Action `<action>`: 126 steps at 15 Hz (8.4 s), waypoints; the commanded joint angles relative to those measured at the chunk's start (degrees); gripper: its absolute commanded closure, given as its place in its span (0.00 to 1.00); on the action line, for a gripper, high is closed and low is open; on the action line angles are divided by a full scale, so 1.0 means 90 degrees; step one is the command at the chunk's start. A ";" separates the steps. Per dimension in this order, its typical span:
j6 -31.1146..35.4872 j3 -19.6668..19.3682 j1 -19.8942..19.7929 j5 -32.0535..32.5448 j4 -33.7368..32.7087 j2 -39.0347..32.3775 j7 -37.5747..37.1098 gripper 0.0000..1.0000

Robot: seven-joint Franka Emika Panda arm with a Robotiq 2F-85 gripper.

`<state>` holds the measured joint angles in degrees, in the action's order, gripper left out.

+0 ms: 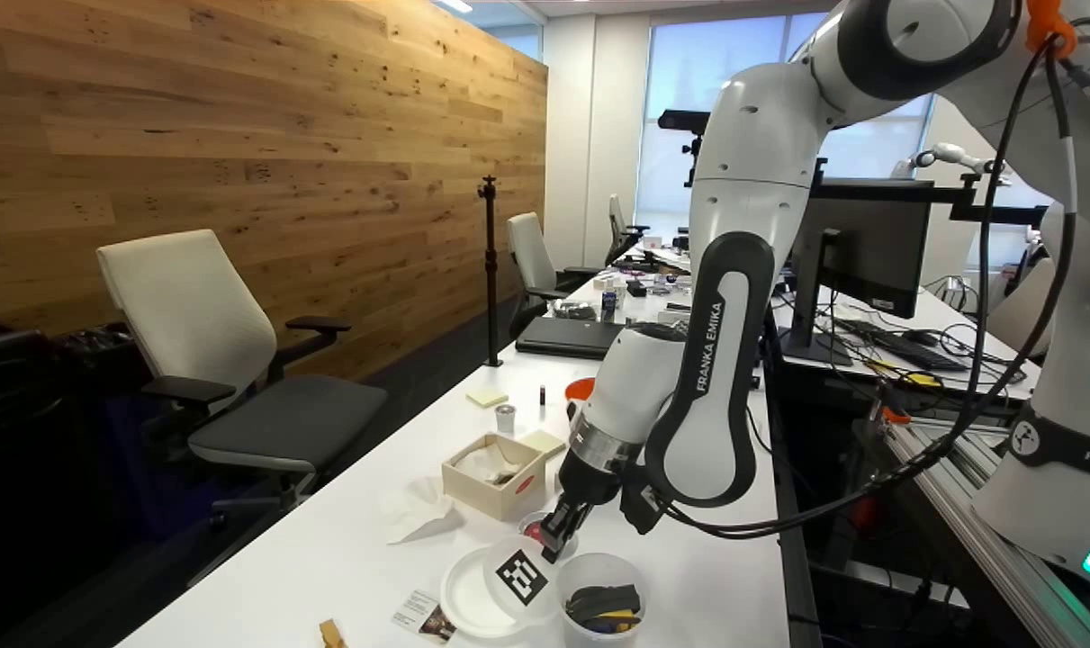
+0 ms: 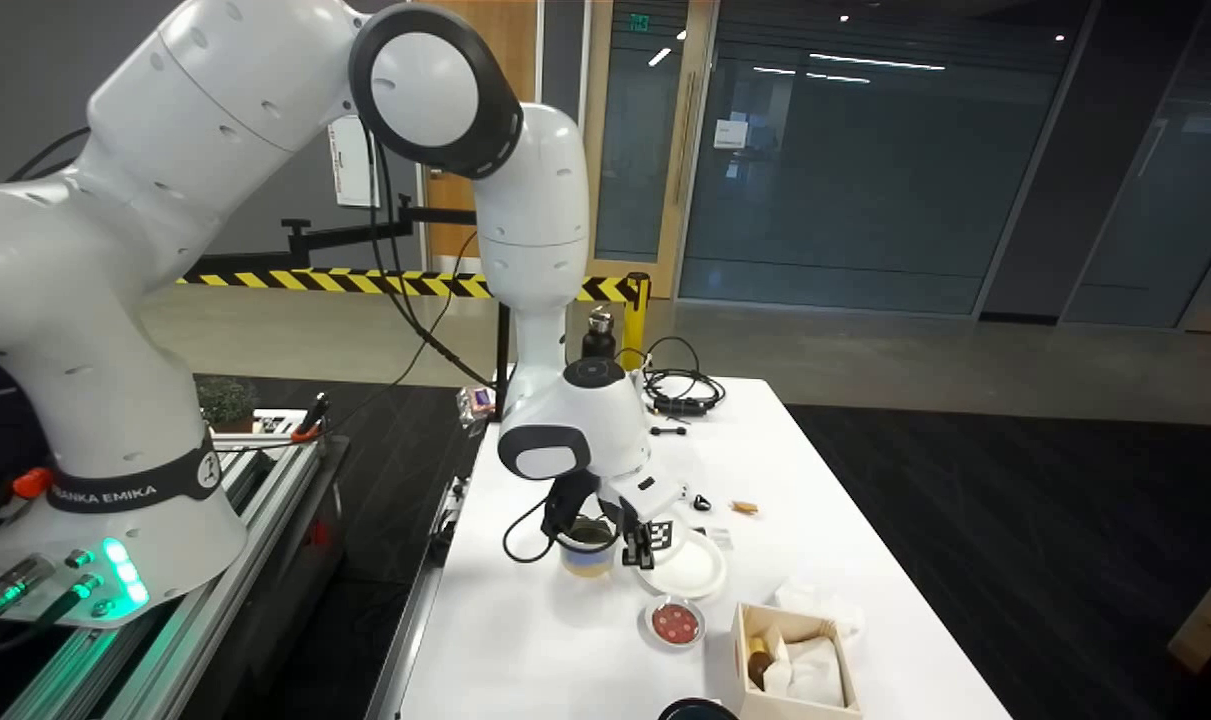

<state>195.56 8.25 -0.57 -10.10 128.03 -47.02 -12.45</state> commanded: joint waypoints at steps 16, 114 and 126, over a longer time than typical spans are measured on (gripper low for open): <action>-0.1027 -0.1898 0.1554 -0.0197 -0.0056 0.1612 0.0345 0.99; -0.6446 -0.0540 0.0745 0.1418 -0.1979 0.0929 0.1461 0.99; -0.3546 -0.0762 0.0729 0.1561 0.0074 0.1627 0.1270 0.99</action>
<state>160.55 2.08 4.31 3.79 122.63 -36.33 0.85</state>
